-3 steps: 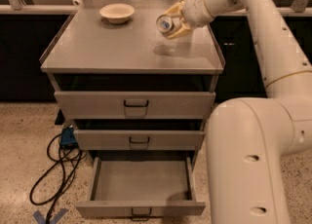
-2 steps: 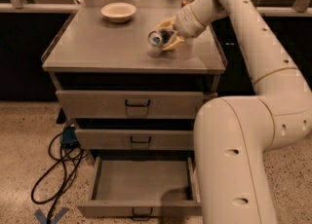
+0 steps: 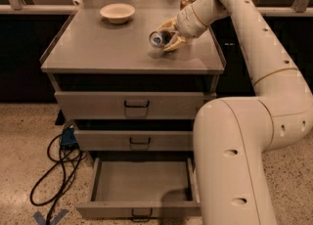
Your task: Pick redbull can from bottom drawer and place on counter
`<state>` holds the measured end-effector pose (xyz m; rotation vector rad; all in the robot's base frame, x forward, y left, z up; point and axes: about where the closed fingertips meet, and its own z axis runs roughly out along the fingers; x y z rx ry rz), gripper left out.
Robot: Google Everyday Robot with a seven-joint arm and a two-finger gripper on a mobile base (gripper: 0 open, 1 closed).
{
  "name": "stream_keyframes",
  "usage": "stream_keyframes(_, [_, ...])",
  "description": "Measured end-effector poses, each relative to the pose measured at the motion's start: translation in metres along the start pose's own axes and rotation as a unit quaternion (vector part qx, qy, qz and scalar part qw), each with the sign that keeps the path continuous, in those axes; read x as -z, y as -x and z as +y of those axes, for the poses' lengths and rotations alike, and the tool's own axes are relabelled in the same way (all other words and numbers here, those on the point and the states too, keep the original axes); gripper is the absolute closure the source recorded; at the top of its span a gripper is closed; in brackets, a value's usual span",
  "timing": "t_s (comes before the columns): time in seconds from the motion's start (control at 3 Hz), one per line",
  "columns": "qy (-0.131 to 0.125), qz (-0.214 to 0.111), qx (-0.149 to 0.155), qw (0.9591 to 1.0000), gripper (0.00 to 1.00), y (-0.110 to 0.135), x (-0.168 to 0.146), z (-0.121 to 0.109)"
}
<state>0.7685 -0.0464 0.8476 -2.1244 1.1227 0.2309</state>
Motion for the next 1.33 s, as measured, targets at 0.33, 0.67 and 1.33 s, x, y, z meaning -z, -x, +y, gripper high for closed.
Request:
stream_keyframes(0.33, [0.0, 0.0, 0.0, 1.0, 0.34, 0.0, 0.0, 0.0])
stream_keyframes(0.67, [0.0, 0.0, 0.0, 1.0, 0.11, 0.0, 0.0, 0.0])
stream_keyframes(1.33, [0.0, 0.0, 0.0, 1.0, 0.0, 0.0, -0.0001, 0.0])
